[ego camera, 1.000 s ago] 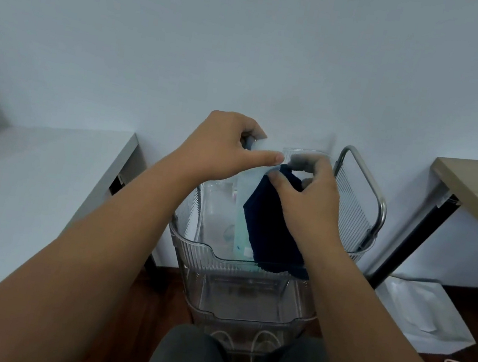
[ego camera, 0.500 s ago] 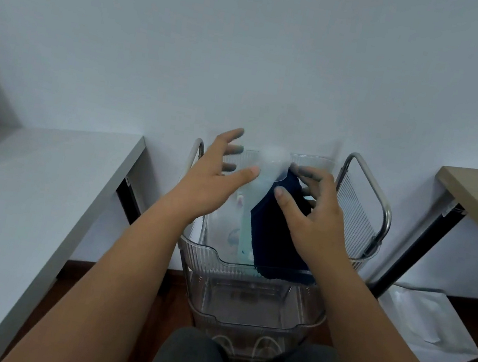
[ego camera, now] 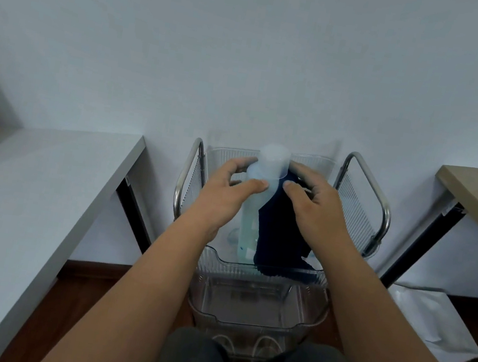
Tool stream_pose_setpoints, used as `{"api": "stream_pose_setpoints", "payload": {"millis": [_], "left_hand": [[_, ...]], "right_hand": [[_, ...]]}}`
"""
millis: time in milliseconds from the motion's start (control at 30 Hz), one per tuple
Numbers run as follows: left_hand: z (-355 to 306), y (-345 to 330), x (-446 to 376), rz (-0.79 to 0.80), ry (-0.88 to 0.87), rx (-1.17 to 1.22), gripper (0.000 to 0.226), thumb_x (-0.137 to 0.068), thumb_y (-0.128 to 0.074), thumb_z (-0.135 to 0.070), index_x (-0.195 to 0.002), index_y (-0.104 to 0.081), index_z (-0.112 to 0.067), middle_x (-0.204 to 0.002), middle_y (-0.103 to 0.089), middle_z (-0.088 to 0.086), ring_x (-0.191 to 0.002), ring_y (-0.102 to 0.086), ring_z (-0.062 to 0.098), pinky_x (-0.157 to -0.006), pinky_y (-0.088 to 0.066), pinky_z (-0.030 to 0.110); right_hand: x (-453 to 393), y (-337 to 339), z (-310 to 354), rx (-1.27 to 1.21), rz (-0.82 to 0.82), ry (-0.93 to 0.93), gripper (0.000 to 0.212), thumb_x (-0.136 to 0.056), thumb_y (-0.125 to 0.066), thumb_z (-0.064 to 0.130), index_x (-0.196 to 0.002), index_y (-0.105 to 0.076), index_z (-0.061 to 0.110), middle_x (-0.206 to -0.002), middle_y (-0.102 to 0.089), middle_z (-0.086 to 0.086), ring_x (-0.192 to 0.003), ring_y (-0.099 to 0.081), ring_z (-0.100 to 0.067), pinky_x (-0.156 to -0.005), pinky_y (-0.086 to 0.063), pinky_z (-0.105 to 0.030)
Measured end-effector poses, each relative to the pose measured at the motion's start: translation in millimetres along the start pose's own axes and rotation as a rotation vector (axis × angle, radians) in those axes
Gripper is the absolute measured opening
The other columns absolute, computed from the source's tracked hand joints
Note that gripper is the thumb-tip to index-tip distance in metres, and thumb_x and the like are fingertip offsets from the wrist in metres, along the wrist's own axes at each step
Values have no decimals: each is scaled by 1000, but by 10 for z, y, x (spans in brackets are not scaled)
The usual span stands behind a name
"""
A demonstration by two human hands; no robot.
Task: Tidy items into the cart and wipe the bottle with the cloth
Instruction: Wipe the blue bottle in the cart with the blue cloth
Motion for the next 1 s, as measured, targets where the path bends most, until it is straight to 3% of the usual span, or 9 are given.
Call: {"api": "stream_pose_setpoints", "payload": {"millis": [133, 267, 400, 500, 633, 733, 833, 900, 1000], "left_hand": [[-90, 72, -31, 157, 31, -42, 36, -91, -63, -19, -122, -62, -36, -107, -70, -22, -93, -62, -13, -74, -40, 9], [-47, 15, -5, 106, 5, -83, 53, -84, -69, -43, -134, -55, -34, -130, -62, -7, -123, -55, 11, -103, -42, 32], [47, -158, 107, -119, -45, 0, 64, -69, -79, -49, -126, -58, -30, -121, -65, -1, -113, -62, 17, -93, -54, 35], [26, -100, 9, -40, -40, 13, 52, -79, -79, -31, -126, -60, -19, -119, -67, 8, -114, -62, 25, -97, -52, 36], [-63, 34, -126, 203, -17, -48, 43, -93, -63, -15, -134, -56, -10, -126, -67, 8, -119, -61, 17, -104, -45, 30], [-96, 13, -85, 201, -38, -60, 56, -86, -72, -31, -137, -52, -21, -130, -64, -3, -121, -59, 11, -99, -46, 27], [-45, -154, 67, -32, -104, -151, 85, -55, -83, -61, -128, -47, -37, -126, -56, -17, -113, -57, 0, -89, -52, 23], [2, -209, 81, -124, -120, -136, 89, -51, -86, -59, -127, -45, -36, -125, -56, -13, -110, -59, 2, -87, -55, 27], [-9, -126, -14, -51, -105, -97, 88, -52, -87, -50, -126, -42, -35, -121, -62, -9, -108, -62, 3, -82, -54, 21]], "right_hand": [[-125, 40, 55, -56, 154, 31, 35, -91, -51, 12, -115, -67, 32, -113, -67, 20, -107, -59, 3, -88, -45, -13], [-151, 72, -19, -76, 169, 8, 34, -94, -51, 15, -124, -64, 22, -120, -67, 9, -111, -61, -6, -94, -47, -26], [-89, 28, -77, -148, 145, -11, 34, -96, -50, 15, -128, -61, 21, -124, -64, 6, -115, -58, -5, -98, -46, -25], [-111, 58, -91, -165, 159, -23, 34, -95, -49, 16, -126, -62, 23, -126, -64, 6, -117, -57, -8, -102, -44, -30], [-184, 121, -91, -185, 206, -47, 34, -96, -44, 10, -121, -64, 23, -124, -65, 5, -118, -57, -10, -107, -41, -38], [-198, 132, -109, -140, 227, -39, 35, -97, -44, 13, -125, -63, 21, -127, -63, 5, -121, -55, -9, -109, -39, -39], [-169, 138, -134, -125, 211, -21, 34, -97, -44, 18, -126, -61, 23, -127, -63, 6, -121, -55, -8, -109, -39, -39], [-154, 134, -141, -124, 211, -32, 35, -96, -45, 20, -128, -60, 23, -129, -62, 5, -123, -53, -10, -109, -39, -41], [-165, 142, -138, -123, 220, -41, 36, -96, -45, 20, -128, -60, 24, -131, -60, 5, -124, -52, -10, -110, -37, -41]]}}
Point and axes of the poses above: each hand's wrist, its own x-axis away from the middle knuckle, its own y-axis out of the back of the hand, z = x × y, the point moved 3 cm from there along -x, towards the middle knuckle
